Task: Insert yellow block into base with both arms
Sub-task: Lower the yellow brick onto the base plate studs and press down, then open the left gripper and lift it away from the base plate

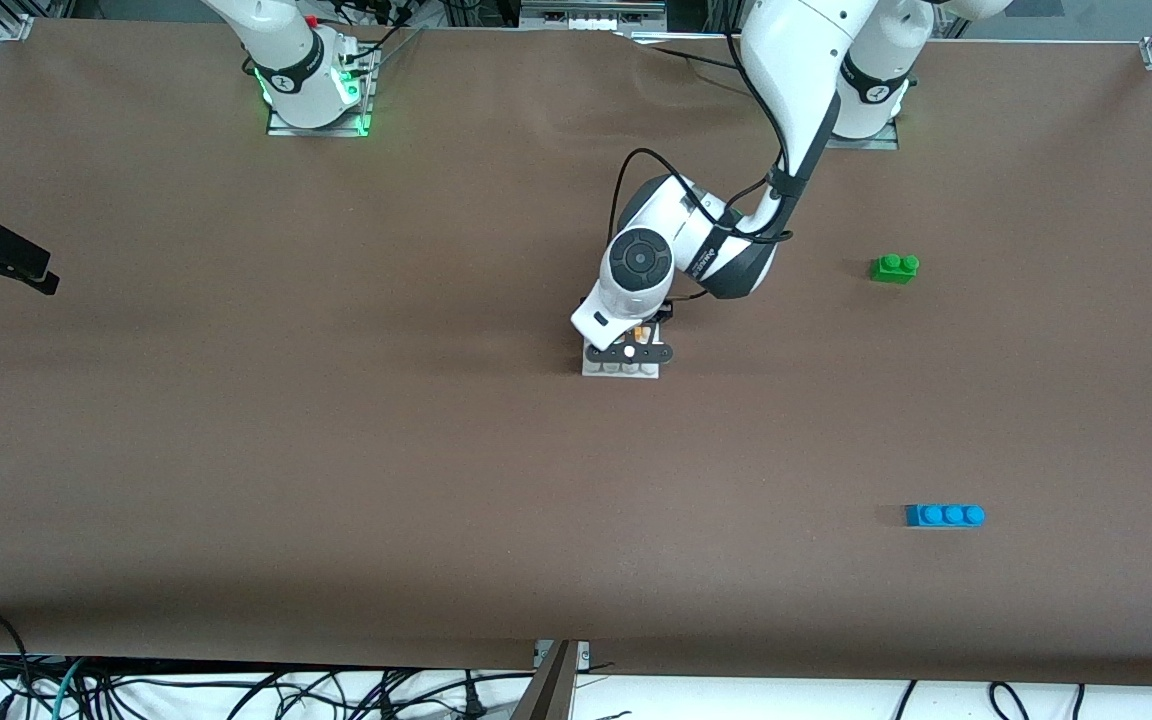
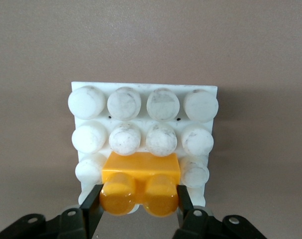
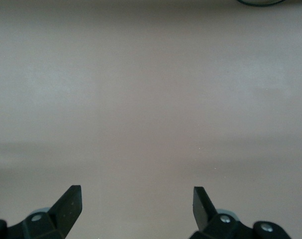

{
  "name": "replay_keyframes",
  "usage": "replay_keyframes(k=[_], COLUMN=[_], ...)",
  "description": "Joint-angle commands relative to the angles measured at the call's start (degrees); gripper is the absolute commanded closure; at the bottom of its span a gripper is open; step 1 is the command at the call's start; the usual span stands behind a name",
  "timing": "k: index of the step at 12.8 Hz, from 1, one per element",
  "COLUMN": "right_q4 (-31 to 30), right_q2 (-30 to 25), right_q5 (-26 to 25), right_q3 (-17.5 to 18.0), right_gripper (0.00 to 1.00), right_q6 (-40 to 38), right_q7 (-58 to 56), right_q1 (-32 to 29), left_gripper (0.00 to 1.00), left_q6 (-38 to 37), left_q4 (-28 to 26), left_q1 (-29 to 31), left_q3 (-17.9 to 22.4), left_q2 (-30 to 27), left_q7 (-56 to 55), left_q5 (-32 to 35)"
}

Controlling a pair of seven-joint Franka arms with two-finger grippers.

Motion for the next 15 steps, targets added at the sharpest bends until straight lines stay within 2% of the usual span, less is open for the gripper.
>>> replay_keyframes(k=[1, 3, 6, 9, 13, 15], right_q4=[1.20, 1.20, 1.20, 1.20, 1.20, 1.20], right_q2=[0.46, 0.46, 0.81, 0.90, 0.98, 0.98], right_q5=[-0.08, -0.08, 0.01, 0.01, -0.17, -0.17], right_q3=[0.14, 0.06, 0.06, 0.06, 0.06, 0.06], right_gripper=[0.01, 0.01, 0.01, 0.01, 0.01, 0.01], right_q6=[-0.10, -0.10, -0.10, -0.10, -0.10, -0.10], right_q7=[-1.05, -1.04, -0.96, -0.87, -0.96, -0.96], right_q1=[-0.37, -0.37, -0.37, -0.37, -0.37, -0.37], left_gripper=[0.00, 0.00, 0.00, 0.00, 0.00, 0.00], left_q6=[0.78, 0.27, -8.32, -15.28, -27.92, -31.37], left_q4=[1.47, 1.12, 0.94, -0.90, -2.49, -3.62], left_q1=[-0.40, 0.03, 2.92, 9.94, 20.75, 23.14], left_q3=[0.56, 0.56, 0.56, 0.56, 1.17, 4.41], left_q2=[0.69, -1.58, -9.83, -19.41, -31.02, -35.85], left_q7=[-1.20, -2.43, -2.08, -0.34, 11.51, 20.98], left_q5=[0.34, 0.34, 0.17, 0.25, 1.57, 9.09])
